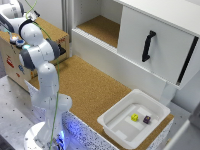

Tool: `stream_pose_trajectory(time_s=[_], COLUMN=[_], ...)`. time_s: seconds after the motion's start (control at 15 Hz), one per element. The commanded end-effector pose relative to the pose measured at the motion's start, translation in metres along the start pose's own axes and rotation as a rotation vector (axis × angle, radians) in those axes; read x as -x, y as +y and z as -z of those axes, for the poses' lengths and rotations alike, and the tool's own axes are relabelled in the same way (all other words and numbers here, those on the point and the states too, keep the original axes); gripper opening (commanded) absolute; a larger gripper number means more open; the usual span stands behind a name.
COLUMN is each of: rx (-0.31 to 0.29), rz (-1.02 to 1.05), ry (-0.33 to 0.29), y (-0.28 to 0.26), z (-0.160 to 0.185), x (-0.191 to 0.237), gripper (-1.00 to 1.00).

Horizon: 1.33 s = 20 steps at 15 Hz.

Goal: Toggle the red light switch to turn off the red light

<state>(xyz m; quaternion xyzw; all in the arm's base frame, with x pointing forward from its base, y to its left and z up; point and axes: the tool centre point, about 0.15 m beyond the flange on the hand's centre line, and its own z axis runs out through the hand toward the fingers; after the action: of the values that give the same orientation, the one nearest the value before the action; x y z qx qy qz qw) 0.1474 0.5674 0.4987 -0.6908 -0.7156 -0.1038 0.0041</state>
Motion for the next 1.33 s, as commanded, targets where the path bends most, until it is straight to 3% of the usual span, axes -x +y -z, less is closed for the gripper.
stream_pose_trajectory(time_s=[0.0, 0.33, 0.4, 0.67, 1.27], rx=[0.038, 0.04, 0.051, 0.033, 0.056], rz=[-0.038, 0.005, 0.008, 0.024, 0.006], ry=[-0.21, -0.189, -0.187, -0.195, -0.192], y=[0.002, 0.014, 0.015, 0.008, 0.009], z=[-0.001, -0.008, -0.006, -0.007, -0.002], x=[-0.054, -0.08, -0.082, -0.08, -0.059], gripper=[1.0, 1.0, -1.0, -1.0, -1.0])
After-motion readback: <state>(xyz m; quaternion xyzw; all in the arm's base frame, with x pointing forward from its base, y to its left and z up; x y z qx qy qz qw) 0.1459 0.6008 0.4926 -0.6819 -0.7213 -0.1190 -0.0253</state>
